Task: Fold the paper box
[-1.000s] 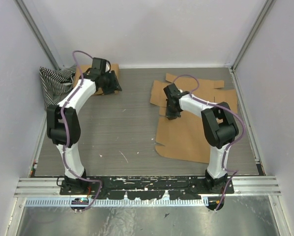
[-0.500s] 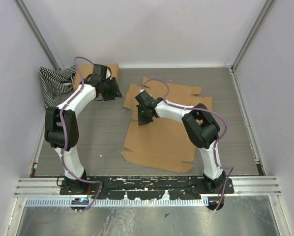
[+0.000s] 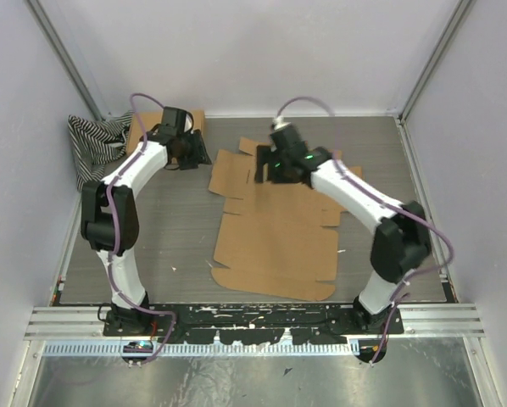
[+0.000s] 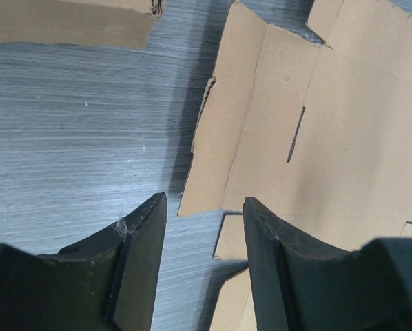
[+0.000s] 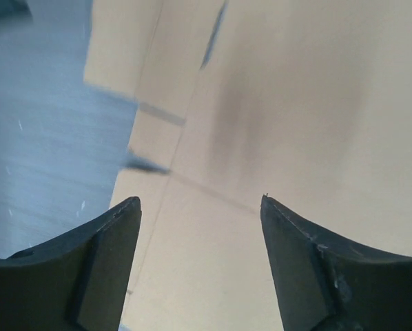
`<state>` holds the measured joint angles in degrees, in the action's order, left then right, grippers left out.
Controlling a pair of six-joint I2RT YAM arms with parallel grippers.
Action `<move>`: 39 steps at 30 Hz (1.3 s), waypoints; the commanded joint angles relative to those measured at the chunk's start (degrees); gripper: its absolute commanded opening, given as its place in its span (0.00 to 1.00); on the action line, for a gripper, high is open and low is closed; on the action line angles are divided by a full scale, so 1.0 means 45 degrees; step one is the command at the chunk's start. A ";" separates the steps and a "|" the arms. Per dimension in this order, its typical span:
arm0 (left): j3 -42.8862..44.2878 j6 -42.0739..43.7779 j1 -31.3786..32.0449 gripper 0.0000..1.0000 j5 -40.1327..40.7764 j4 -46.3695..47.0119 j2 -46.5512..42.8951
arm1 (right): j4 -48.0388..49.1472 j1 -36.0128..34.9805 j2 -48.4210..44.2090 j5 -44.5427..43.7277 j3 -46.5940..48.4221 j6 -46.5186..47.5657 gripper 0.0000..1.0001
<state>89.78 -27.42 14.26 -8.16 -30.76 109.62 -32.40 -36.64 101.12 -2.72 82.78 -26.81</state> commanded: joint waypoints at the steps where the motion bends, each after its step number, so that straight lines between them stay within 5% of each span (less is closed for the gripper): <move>1: 0.0816 0.0233 0.0218 0.55 0.0074 -0.0307 0.0938 | -0.0345 0.2904 -0.2123 -0.0485 0.0287 0.1136 0.77; 6: 0.2628 0.0593 0.0495 0.55 0.0466 -0.1343 0.2663 | -0.0676 0.6656 -0.1801 -0.0180 -0.0537 0.1132 0.77; 12: 0.3992 0.0823 0.0476 0.55 0.1199 -0.1939 0.3934 | -0.0221 0.8315 -0.1042 0.0147 -0.1265 0.0788 0.78; 39: 0.4607 0.0598 0.0540 0.55 0.0258 -0.1687 0.5581 | -0.0453 0.9173 0.1296 -0.1144 -0.1508 0.0719 0.82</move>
<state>109.54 -24.67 16.60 -5.41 -38.44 132.88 -35.22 4.38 106.65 -7.68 75.33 -23.62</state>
